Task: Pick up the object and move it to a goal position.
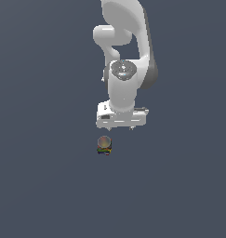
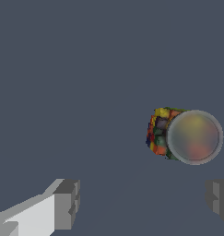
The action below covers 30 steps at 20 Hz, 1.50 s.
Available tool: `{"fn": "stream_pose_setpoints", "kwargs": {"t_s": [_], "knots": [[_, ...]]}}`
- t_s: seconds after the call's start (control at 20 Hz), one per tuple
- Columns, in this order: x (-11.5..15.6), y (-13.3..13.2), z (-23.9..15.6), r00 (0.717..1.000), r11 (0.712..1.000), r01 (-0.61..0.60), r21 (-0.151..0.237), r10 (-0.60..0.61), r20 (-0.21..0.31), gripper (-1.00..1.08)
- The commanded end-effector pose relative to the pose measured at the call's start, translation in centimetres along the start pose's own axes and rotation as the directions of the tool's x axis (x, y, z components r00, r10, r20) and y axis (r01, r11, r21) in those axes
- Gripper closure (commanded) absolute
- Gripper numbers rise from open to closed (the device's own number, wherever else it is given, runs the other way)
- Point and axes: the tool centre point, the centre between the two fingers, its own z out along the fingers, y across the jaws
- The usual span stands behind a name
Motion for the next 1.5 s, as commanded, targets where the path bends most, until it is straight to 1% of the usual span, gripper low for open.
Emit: {"fn": "stream_pose_setpoints", "kwargs": {"t_s": [0.0, 0.15, 0.45, 0.65, 0.85, 1.2, 1.45], "knots": [[0.0, 0.0, 0.0, 1.000, 1.000, 0.000, 0.000, 0.000, 0.000, -0.92], [0.1, -0.3, -0.2, 1.000, 1.000, -0.002, 0.003, 0.002, 0.000, -0.92], [0.2, -2.0, -1.3, 1.000, 1.000, -0.007, 0.014, 0.007, 0.001, -0.92], [0.2, -1.7, -1.1, 1.000, 1.000, -0.010, 0.013, 0.010, 0.000, -0.92], [0.8, -0.1, -0.2, 0.999, 0.999, -0.034, 0.008, 0.034, -0.002, -0.92], [2.0, 5.1, 3.0, 0.994, 0.994, -0.105, -0.010, 0.105, -0.011, -0.92], [2.3, 7.4, 4.3, 0.991, 0.991, -0.134, -0.020, 0.134, -0.015, -0.92]]}}
